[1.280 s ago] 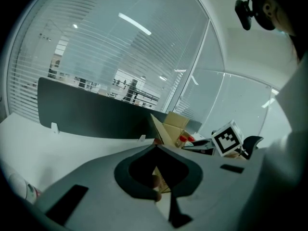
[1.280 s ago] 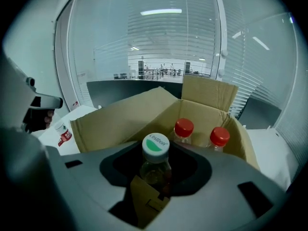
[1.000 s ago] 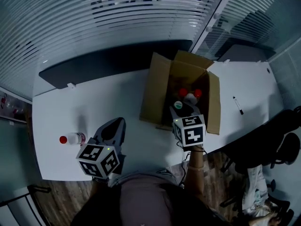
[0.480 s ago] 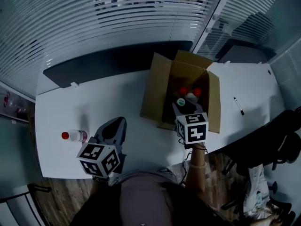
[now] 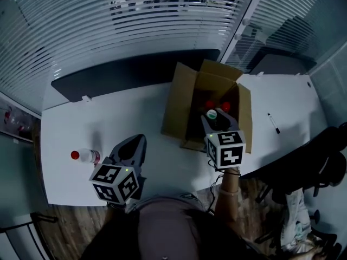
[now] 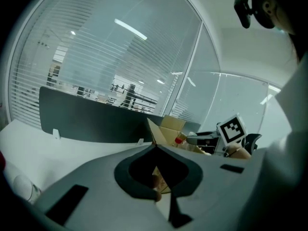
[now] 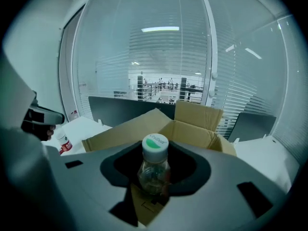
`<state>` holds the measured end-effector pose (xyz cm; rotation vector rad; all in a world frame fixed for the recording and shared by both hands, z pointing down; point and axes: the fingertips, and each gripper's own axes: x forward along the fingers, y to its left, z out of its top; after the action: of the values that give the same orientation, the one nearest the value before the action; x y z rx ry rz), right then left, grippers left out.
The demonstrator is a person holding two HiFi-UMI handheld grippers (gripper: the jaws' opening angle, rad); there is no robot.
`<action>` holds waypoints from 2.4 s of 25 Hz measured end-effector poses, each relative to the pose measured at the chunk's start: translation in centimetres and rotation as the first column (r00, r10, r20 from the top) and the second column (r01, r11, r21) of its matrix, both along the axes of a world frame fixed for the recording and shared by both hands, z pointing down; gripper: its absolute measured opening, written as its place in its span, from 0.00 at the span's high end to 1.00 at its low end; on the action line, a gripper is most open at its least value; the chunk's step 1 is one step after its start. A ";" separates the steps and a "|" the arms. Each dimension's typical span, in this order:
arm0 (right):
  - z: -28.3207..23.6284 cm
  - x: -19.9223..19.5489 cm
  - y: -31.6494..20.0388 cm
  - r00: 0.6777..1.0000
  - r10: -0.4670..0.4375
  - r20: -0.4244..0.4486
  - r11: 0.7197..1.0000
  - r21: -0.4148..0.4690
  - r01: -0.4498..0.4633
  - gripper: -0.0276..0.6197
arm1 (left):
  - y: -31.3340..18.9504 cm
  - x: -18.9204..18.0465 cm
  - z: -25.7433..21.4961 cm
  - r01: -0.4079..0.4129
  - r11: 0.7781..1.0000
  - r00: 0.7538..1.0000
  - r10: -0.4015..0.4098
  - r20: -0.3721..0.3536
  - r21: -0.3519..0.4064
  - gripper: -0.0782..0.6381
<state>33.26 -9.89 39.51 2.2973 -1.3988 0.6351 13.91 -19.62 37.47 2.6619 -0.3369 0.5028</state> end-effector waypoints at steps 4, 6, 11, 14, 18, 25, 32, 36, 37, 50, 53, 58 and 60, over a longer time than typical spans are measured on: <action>-1.7 0.0 0.7 0.999 0.004 -0.034 1.000 0.014 -0.004 0.69 | 0.6 -0.1 -0.3 -0.007 1.000 1.000 0.007 -0.007 0.003 0.88; -2.4 0.1 1.1 0.999 0.012 -0.052 1.000 0.023 -0.011 0.69 | 0.8 -0.1 -0.3 -0.012 1.000 1.000 0.012 -0.008 0.004 0.88; -4.0 0.3 1.9 0.996 0.027 -0.082 0.999 0.048 -0.023 0.69 | 1.3 -0.5 -0.6 -0.015 1.000 1.000 0.015 -0.017 0.009 0.88; -4.6 0.2 2.3 0.995 0.026 -0.094 0.999 0.051 -0.021 0.69 | 1.6 -0.7 -0.9 -0.014 1.000 1.000 0.014 -0.025 0.013 0.88; -6.1 0.0 2.7 0.992 0.027 -0.121 0.996 0.084 -0.017 0.69 | 2.2 -0.8 -1.1 -0.018 1.000 0.999 0.018 -0.034 0.013 0.88; -8.8 -1.0 4.0 0.986 0.027 -0.165 0.993 0.120 -0.007 0.69 | 3.3 -1.0 -1.8 -0.027 0.999 0.996 0.028 -0.080 0.017 0.88; -11.4 -2.7 4.9 0.979 0.012 -0.205 0.985 0.169 0.023 0.69 | 4.2 -1.5 -2.2 -0.033 0.999 0.995 0.035 -0.088 0.023 0.88; -12.7 -3.7 5.5 0.975 0.000 -0.223 0.982 0.187 0.042 0.69 | 4.7 -1.9 -2.5 -0.032 0.999 0.996 0.034 -0.087 0.025 0.88; -13.0 -4.0 5.6 0.974 -0.004 -0.227 0.980 0.193 0.049 0.69 | 4.9 -2.0 -2.6 -0.032 0.999 0.996 0.034 -0.088 0.027 0.88; -14.9 -7.7 9.5 0.963 -0.018 -0.270 0.961 0.262 0.091 0.69 | 8.7 -5.0 -2.3 -0.014 0.999 0.996 0.018 -0.090 0.046 0.88; -15.3 -8.4 10.6 0.958 -0.022 -0.286 0.955 0.277 0.104 0.69 | 10.0 -5.9 -2.0 -0.004 0.999 0.996 0.008 -0.089 0.047 0.88; -15.2 -9.9 12.3 0.958 -0.055 -0.283 0.948 0.286 0.139 0.69 | 12.3 -7.7 -1.7 0.027 0.998 0.996 -0.022 -0.085 0.050 0.88; -15.0 -10.3 12.8 0.958 -0.075 -0.275 0.947 0.282 0.155 0.69 | 13.3 -8.4 -1.8 0.045 0.998 0.996 -0.041 -0.083 0.052 0.88</action>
<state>22.94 2.94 24.55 2.3931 -1.5723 0.0766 5.47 -6.36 35.66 2.7120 -0.3876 0.3754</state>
